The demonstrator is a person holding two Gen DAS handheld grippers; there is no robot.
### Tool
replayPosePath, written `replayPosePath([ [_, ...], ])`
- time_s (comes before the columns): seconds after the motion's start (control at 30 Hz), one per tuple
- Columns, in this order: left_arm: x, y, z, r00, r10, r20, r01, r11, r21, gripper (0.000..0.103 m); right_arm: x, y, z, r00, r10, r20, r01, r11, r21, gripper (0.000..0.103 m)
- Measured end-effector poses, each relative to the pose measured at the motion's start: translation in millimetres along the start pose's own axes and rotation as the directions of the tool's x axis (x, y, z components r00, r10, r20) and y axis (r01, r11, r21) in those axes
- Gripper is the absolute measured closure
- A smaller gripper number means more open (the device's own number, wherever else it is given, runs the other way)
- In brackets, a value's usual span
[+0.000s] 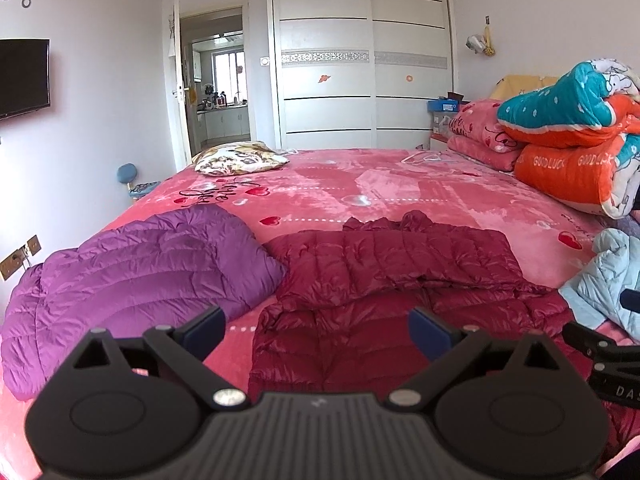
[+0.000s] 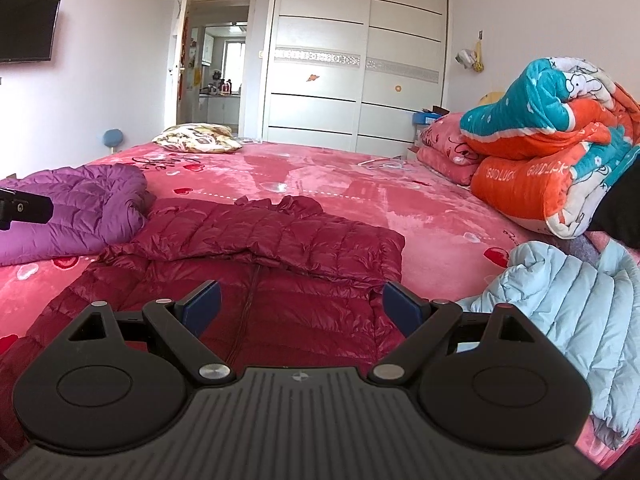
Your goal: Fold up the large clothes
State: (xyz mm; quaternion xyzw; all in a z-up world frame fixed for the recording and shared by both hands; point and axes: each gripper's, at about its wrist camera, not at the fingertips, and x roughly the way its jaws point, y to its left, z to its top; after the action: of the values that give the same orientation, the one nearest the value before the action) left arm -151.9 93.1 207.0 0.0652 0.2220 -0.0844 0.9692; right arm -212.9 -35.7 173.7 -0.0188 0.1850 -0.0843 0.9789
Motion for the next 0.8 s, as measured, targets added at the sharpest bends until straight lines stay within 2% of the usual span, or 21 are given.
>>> replayPosePath([
  [0.53,11,3,-11,0.999,0.013,-0.045,-0.013,1.0,-0.001,0.005,6,-4,-6,0.999,-0.016,-0.045,0.016,1.0,-0.005,0.0],
  [0.8,28,10,-24,0.994,0.034,-0.101,-0.033,0.999,0.011,0.005,12,-28,-10,0.994,-0.056,-0.099,0.059,0.998,0.029,0.0],
])
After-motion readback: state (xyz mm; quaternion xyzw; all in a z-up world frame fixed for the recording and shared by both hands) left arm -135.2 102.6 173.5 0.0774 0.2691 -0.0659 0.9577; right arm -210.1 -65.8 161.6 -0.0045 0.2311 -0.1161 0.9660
